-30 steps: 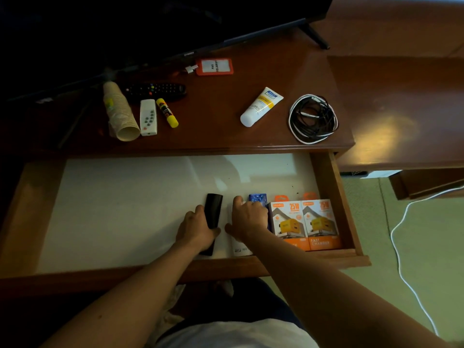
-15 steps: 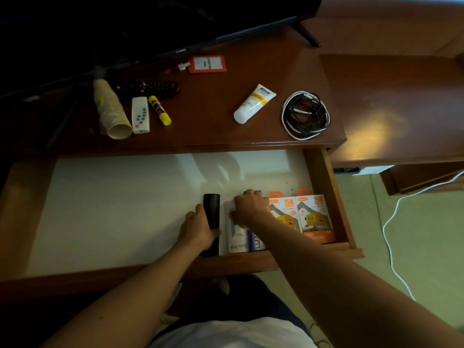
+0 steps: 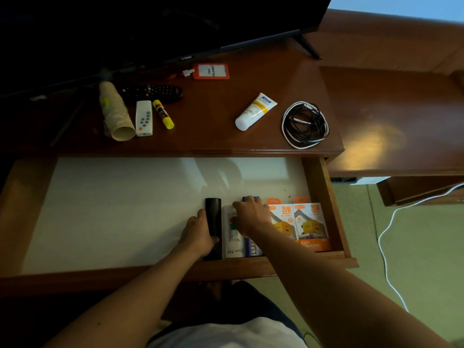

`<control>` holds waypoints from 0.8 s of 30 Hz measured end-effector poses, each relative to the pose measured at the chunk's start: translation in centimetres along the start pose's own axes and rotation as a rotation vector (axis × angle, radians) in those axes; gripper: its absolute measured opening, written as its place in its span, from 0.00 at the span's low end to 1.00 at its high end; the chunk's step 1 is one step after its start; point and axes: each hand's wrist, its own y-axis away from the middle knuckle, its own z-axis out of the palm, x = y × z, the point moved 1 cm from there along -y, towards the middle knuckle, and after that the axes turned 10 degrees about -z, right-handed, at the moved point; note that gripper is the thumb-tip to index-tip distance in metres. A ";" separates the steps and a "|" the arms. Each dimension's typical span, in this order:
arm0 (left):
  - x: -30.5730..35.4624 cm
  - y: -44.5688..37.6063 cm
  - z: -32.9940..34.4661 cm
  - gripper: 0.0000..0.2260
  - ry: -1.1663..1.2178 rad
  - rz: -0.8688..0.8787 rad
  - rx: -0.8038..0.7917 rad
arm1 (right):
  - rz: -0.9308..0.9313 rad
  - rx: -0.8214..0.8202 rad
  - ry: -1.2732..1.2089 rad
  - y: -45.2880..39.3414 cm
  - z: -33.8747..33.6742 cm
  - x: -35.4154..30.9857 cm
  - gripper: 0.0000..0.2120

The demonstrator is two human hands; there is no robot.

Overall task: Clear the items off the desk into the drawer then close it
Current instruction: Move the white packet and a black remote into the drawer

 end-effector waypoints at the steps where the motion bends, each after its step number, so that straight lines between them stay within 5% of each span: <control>1: 0.1 0.0 0.0 0.34 0.002 0.008 -0.006 | -0.004 -0.002 -0.005 0.1 0.0 0.0 0.23; 17: 0.4 0.6 0.2 0.37 -0.139 0.016 0.014 | -0.066 -0.018 0.055 0.1 0.1 0.4 0.24; 24: 0.0 1.4 -1.5 0.27 -0.147 -0.002 0.038 | -0.148 0.010 0.073 0.0 -0.8 -0.2 0.22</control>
